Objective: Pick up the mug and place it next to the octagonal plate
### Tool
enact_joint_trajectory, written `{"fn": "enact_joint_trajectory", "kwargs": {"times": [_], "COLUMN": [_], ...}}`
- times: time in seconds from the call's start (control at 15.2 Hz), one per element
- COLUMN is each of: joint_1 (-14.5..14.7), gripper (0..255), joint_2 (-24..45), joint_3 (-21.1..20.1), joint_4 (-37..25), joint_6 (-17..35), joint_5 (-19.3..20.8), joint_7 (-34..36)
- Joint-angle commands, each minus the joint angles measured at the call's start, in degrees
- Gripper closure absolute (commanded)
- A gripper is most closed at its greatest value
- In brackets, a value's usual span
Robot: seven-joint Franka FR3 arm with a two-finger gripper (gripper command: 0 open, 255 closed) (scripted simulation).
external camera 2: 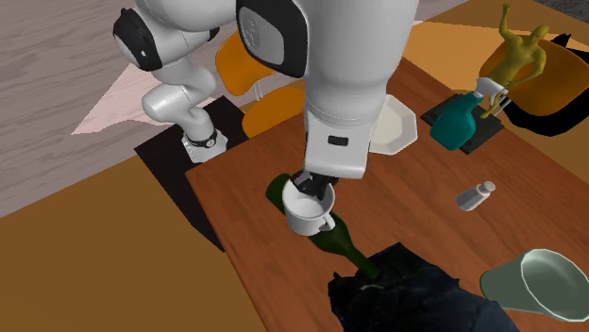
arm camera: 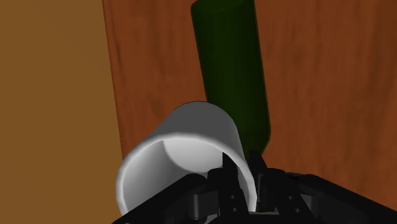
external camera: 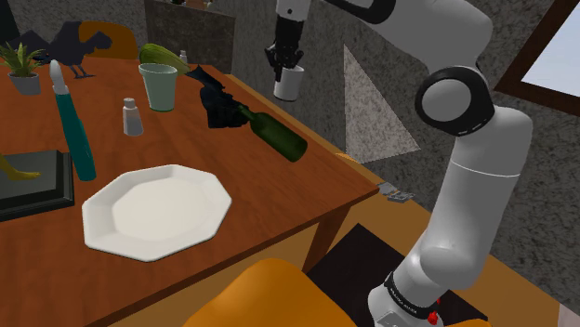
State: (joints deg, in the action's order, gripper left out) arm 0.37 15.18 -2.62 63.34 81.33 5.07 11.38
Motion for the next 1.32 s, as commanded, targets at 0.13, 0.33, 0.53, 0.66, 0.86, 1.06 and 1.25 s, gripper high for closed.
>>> {"fn": "enact_joint_trajectory", "kwargs": {"times": [0.13, 0.33, 0.53, 0.66, 0.86, 1.06, 1.25], "joint_1": [3.54, 6.09, 8.68, 10.48, 10.98, 10.73, 10.54], "gripper": [255, 255, 255, 255, 255, 255, 255], "joint_2": [-2.03, -2.66, -2.62, -2.21, -3.05, -4.4, -5.48], "joint_3": [-1.87, -3.34, -4.84, -5.8, -6.17, -6.12, -6.07], "joint_4": [2.78, 3.57, 3.42, 2.8, 5.61, 9.92, 13.79], "joint_6": [0.34, 0.16, -0.32, -0.8, 1.09, 4.06, 6.86], "joint_5": [0.61, 1.04, 1.51, 1.87, 1.81, 1.56, 1.37], "joint_7": [5.39, 9.3, 13.24, 15.86, 16.98, 17.11, 17.24]}}
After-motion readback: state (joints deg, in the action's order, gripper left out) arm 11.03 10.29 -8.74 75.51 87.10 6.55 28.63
